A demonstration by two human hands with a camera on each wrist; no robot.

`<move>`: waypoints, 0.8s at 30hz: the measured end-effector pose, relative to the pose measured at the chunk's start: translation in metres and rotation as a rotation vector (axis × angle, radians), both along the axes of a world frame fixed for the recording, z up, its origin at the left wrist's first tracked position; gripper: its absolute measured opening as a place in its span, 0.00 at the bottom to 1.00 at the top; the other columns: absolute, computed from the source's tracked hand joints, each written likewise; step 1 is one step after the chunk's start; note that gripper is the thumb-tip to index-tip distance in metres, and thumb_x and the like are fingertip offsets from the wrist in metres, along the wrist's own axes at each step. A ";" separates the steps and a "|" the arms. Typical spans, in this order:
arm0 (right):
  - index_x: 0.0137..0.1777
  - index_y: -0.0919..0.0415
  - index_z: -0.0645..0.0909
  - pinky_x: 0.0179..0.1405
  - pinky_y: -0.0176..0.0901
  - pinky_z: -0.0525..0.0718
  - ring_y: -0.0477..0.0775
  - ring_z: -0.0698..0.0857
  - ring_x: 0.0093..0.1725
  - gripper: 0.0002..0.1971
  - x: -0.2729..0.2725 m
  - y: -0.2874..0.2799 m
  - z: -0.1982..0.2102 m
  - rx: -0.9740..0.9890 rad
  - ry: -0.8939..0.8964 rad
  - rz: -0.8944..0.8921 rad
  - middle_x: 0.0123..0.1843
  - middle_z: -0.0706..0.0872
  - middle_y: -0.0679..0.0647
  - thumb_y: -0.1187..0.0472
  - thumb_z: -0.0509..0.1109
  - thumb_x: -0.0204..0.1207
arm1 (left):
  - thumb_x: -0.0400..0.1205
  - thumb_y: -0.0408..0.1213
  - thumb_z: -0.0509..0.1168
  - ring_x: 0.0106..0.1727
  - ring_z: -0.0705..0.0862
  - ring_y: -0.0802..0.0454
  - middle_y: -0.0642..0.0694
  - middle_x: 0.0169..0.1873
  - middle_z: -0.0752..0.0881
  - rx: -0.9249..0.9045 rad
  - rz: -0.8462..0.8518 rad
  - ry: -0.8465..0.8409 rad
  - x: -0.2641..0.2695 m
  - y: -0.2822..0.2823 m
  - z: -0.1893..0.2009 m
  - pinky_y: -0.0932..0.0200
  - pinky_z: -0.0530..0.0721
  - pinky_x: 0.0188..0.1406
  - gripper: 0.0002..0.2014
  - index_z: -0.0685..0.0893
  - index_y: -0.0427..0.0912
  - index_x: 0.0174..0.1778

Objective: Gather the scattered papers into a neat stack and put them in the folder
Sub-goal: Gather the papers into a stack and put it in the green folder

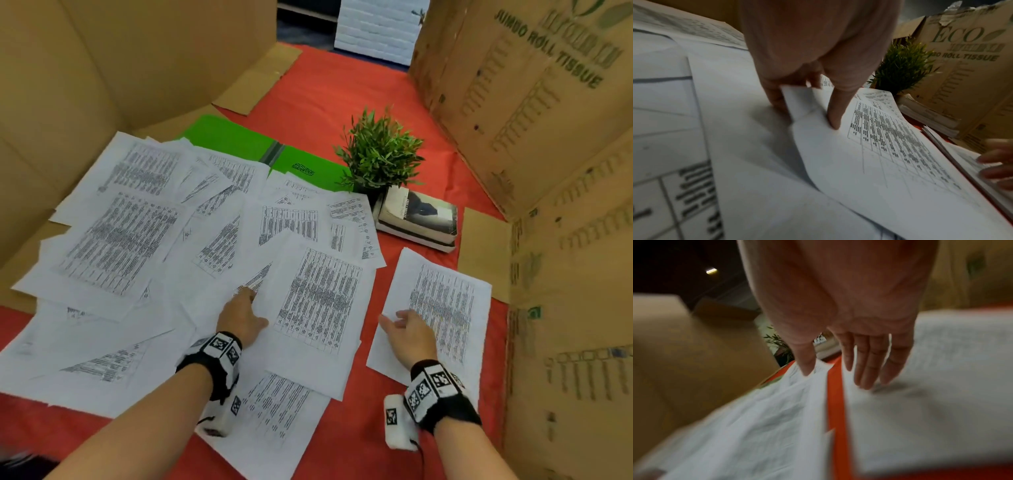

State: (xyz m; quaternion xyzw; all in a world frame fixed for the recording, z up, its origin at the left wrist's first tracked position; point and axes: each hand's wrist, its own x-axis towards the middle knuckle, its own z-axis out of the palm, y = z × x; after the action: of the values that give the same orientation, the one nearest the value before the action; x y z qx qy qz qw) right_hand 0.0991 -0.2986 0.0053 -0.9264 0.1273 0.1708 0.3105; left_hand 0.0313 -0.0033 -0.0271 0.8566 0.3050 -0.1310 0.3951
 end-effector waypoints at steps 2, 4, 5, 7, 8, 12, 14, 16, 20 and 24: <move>0.71 0.64 0.75 0.61 0.47 0.78 0.58 0.84 0.60 0.32 -0.006 0.020 -0.012 0.194 0.139 -0.059 0.60 0.85 0.57 0.43 0.75 0.75 | 0.76 0.31 0.72 0.48 0.87 0.45 0.46 0.49 0.89 -0.128 -0.074 -0.057 -0.004 0.000 0.002 0.53 0.87 0.50 0.10 0.83 0.46 0.50; 0.70 0.64 0.75 0.65 0.50 0.81 0.56 0.85 0.58 0.40 -0.008 0.032 -0.020 0.345 0.170 -0.185 0.57 0.86 0.55 0.41 0.83 0.64 | 0.78 0.28 0.71 0.44 0.87 0.48 0.48 0.41 0.89 -0.316 -0.091 -0.160 -0.010 0.003 0.009 0.56 0.86 0.44 0.08 0.83 0.47 0.43; 0.68 0.64 0.77 0.66 0.55 0.83 0.58 0.86 0.57 0.42 -0.008 0.034 -0.024 0.406 0.177 -0.237 0.58 0.87 0.56 0.42 0.86 0.59 | 0.78 0.27 0.72 0.42 0.86 0.49 0.47 0.40 0.89 -0.396 -0.076 -0.199 -0.012 0.006 0.013 0.56 0.85 0.43 0.07 0.84 0.44 0.42; 0.62 0.70 0.82 0.65 0.65 0.85 0.63 0.89 0.56 0.32 -0.011 0.038 -0.023 0.547 0.183 -0.308 0.55 0.91 0.61 0.55 0.87 0.62 | 0.77 0.27 0.73 0.43 0.88 0.48 0.38 0.44 0.91 -0.513 -0.047 -0.214 -0.015 0.013 0.020 0.51 0.86 0.46 0.06 0.86 0.35 0.47; 0.60 0.71 0.84 0.63 0.67 0.85 0.64 0.90 0.55 0.24 -0.014 0.038 -0.022 0.605 0.188 -0.320 0.53 0.92 0.63 0.62 0.84 0.67 | 0.76 0.27 0.74 0.44 0.88 0.49 0.35 0.47 0.91 -0.543 -0.053 -0.195 -0.015 0.018 0.020 0.52 0.87 0.48 0.09 0.86 0.33 0.50; 0.59 0.67 0.85 0.52 0.61 0.89 0.63 0.89 0.51 0.11 -0.024 0.036 -0.009 0.746 0.169 -0.391 0.53 0.91 0.62 0.66 0.73 0.79 | 0.70 0.33 0.80 0.49 0.85 0.53 0.40 0.52 0.89 -0.373 -0.050 -0.204 -0.010 0.045 0.012 0.64 0.83 0.51 0.16 0.84 0.41 0.50; 0.60 0.65 0.84 0.45 0.50 0.86 0.59 0.88 0.48 0.10 -0.030 0.032 -0.006 0.696 0.079 -0.424 0.51 0.90 0.59 0.64 0.72 0.80 | 0.69 0.38 0.81 0.56 0.84 0.49 0.45 0.56 0.86 -0.077 -0.008 -0.212 -0.002 0.066 0.009 0.54 0.82 0.58 0.21 0.82 0.45 0.55; 0.61 0.69 0.84 0.48 0.51 0.87 0.60 0.89 0.48 0.12 -0.036 0.027 -0.009 0.614 0.034 -0.443 0.52 0.90 0.62 0.64 0.71 0.81 | 0.70 0.43 0.80 0.62 0.81 0.44 0.44 0.59 0.83 0.139 0.007 -0.136 0.005 0.086 0.007 0.44 0.79 0.63 0.25 0.80 0.43 0.61; 0.50 0.68 0.86 0.57 0.61 0.84 0.64 0.89 0.46 0.10 -0.048 0.032 -0.013 0.540 0.123 -0.439 0.50 0.90 0.73 0.59 0.70 0.82 | 0.75 0.42 0.75 0.58 0.82 0.40 0.39 0.59 0.80 0.103 -0.053 -0.052 0.013 0.104 0.000 0.45 0.81 0.60 0.22 0.77 0.40 0.60; 0.59 0.73 0.83 0.64 0.64 0.82 0.65 0.88 0.50 0.12 -0.057 0.051 -0.017 0.559 0.200 -0.463 0.50 0.90 0.67 0.65 0.65 0.85 | 0.80 0.42 0.70 0.51 0.86 0.43 0.43 0.48 0.88 0.064 -0.146 -0.005 0.014 0.102 0.001 0.55 0.84 0.50 0.08 0.83 0.42 0.50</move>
State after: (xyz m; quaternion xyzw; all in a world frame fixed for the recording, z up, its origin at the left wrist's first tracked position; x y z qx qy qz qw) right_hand 0.0425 -0.2476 -0.0121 -0.7312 0.3116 0.2139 0.5679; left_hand 0.0450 0.0990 -0.0256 0.8891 0.2449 -0.1474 0.3576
